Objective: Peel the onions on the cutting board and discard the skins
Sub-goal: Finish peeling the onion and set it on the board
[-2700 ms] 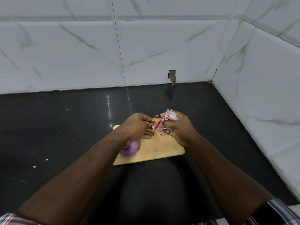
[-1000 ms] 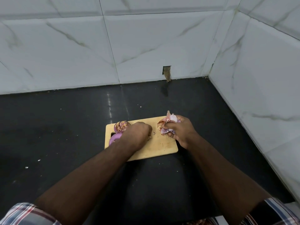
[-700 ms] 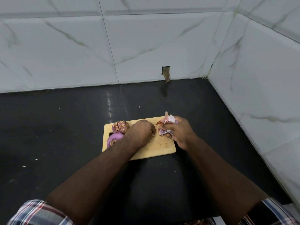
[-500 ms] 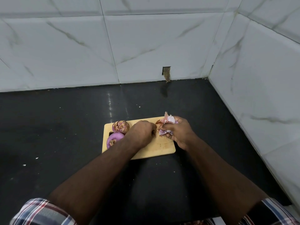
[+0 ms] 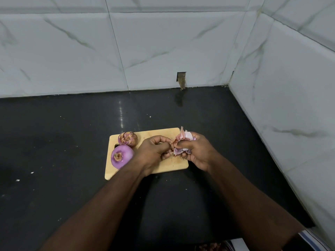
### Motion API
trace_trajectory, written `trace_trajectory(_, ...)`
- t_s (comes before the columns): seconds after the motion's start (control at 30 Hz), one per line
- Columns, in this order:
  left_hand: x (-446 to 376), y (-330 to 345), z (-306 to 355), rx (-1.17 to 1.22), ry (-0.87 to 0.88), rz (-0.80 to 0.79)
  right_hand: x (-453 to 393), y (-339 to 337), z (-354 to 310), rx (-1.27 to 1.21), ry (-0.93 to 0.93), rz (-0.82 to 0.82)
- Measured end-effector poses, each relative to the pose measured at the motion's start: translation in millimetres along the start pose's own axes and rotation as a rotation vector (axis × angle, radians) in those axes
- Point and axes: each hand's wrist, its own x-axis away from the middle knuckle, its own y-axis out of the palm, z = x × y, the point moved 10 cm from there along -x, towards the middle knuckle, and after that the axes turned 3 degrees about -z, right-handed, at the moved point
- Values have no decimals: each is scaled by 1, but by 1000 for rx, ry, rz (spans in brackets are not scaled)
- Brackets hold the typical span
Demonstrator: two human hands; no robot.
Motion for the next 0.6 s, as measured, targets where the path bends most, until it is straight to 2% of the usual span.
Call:
trace_trajectory(0.07,2,5,-2,35,-7,-4,3,-4,0,-11,-3,1)
trace_trajectory(0.3,19,35,-15,-60,-42,-50,38,-31,9,-40,-35,76)
trace_trajectory(0.6,74,104,-67,-196,-107,-364,153,-77,60,-141,-154,380)
